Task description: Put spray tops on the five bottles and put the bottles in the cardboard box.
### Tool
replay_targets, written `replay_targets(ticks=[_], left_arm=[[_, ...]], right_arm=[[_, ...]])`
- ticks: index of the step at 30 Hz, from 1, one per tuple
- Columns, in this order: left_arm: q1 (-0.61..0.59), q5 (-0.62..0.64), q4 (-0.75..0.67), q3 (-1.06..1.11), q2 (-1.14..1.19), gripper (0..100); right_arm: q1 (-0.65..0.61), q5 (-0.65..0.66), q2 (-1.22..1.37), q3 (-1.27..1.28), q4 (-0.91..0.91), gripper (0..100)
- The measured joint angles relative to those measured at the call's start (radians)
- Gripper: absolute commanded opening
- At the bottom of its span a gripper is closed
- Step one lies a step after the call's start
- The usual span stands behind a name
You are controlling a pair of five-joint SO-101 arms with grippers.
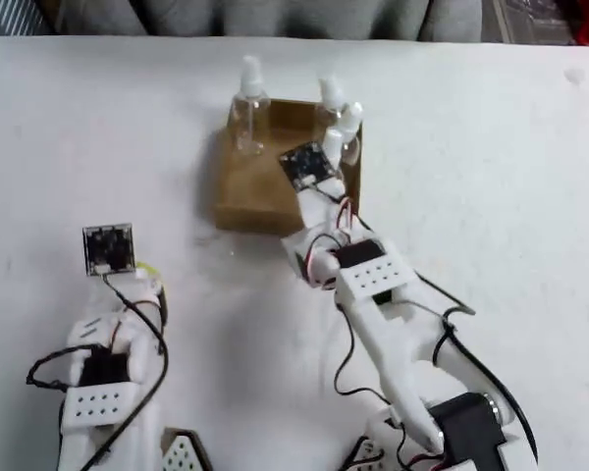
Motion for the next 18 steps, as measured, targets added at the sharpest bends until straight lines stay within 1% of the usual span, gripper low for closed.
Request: replay_targets(ticks=[3, 10, 13, 18], left_arm=[[0.000, 0.000, 0.000, 0.000, 0.000, 2], [0.000, 0.000, 0.000, 0.000, 0.000, 2], [0.000, 0.000, 0.000, 0.000, 0.000, 2], [0.000, 0.000, 0.000, 0.000, 0.000, 2]], right_arm=[[-0.035, 0.000, 0.009, -0.008, 0.011, 1.7], [-0.115, -0.002, -0.038, -0.005, 0.149, 1.7], [-0.121, 0.000, -0.086, 0.003, 0.196, 1.7], [-0.106, 0.002, -0.158, 0.008, 0.206, 1.7]])
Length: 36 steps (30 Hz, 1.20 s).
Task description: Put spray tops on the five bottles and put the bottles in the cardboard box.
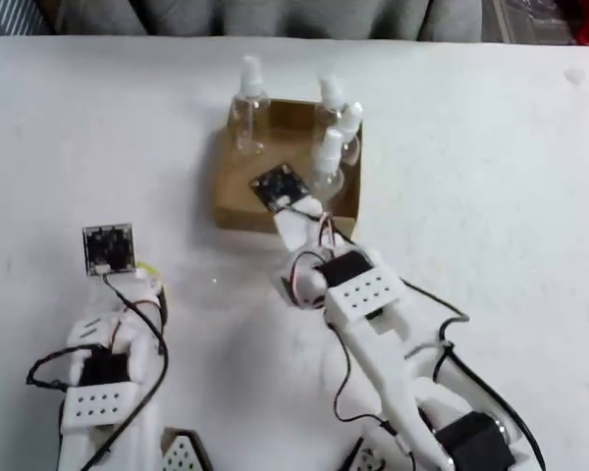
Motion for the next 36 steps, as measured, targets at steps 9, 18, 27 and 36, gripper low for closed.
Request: replay_targets(ticks=[9, 18, 27, 36], left_arm=[[0.000, 0.000, 0.000, 0.000, 0.000, 2], [0.000, 0.000, 0.000, 0.000, 0.000, 2], [0.000, 0.000, 0.000, 0.000, 0.000, 2], [0.000, 0.000, 0.000, 0.000, 0.000, 2]], right_arm=[[0.012, -0.002, -0.049, 0.000, -0.009, 1.7], [0.028, -0.109, -0.014, 0.095, -0.285, 1.7], [0.026, -0.109, 0.140, 0.120, -0.465, 1.7], [0.028, -0.110, 0.227, 0.118, -0.471, 1.7]])
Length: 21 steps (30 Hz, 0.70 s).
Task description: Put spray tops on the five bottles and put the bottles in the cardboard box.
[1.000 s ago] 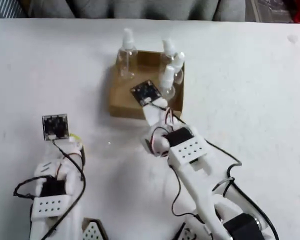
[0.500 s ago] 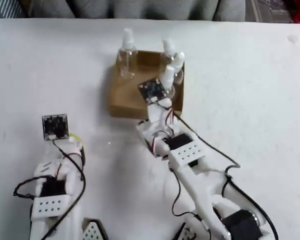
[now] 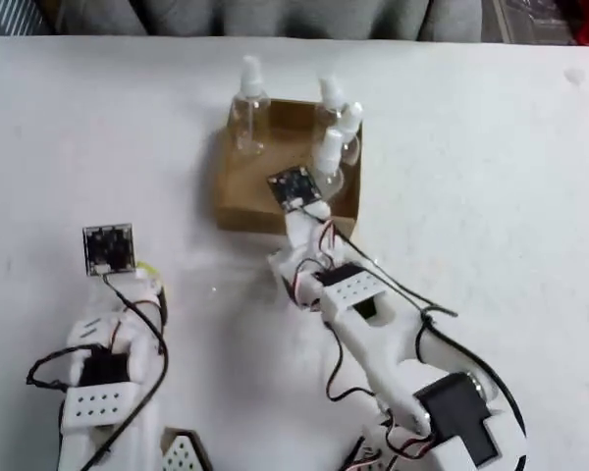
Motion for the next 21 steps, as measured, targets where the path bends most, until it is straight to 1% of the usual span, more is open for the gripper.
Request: replay_targets(ticks=[6, 12, 15, 21], left_arm=[[0.000, 0.000, 0.000, 0.000, 0.000, 2], [0.000, 0.000, 0.000, 0.000, 0.000, 2], [0.000, 0.000, 0.000, 0.000, 0.000, 2], [0.000, 0.000, 0.000, 0.000, 0.000, 2]], right_arm=[[-0.020, 0.000, -0.021, 0.000, 0.157, 1.7], [-0.032, 0.000, -0.104, 0.000, 0.324, 2.1], [-0.080, 0.000, -0.147, 0.000, 0.390, 2.1], [-0.235, 0.000, -0.173, 0.000, 0.466, 1.7]])
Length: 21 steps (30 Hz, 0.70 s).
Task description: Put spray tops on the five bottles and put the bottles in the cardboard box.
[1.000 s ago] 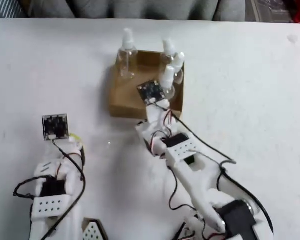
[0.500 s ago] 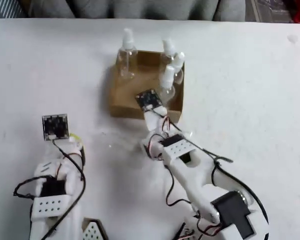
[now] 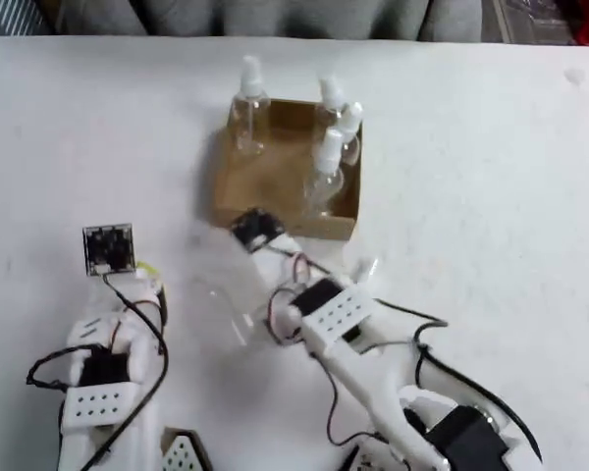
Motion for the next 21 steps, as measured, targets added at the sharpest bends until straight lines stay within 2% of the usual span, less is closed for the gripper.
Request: replay_targets(ticks=[5, 9, 13, 17, 21], left_arm=[[0.000, 0.000, 0.000, 0.000, 0.000, 2], [0.000, 0.000, 0.000, 0.000, 0.000, 2], [0.000, 0.000, 0.000, 0.000, 0.000, 2], [0.000, 0.000, 0.000, 0.000, 0.000, 2], [0.061, 0.034, 0.000, 0.000, 0.000, 2]], right_arm=[[-0.107, 0.000, 0.000, 0.000, 0.009, 1.7], [-0.124, 0.002, -0.006, 0.002, 0.009, 1.7], [-0.115, 0.002, -0.008, 0.002, 0.011, 1.7], [-0.051, 0.002, -0.008, 0.002, 0.025, 1.9], [0.017, 0.002, -0.008, 0.002, 0.011, 1.9]])
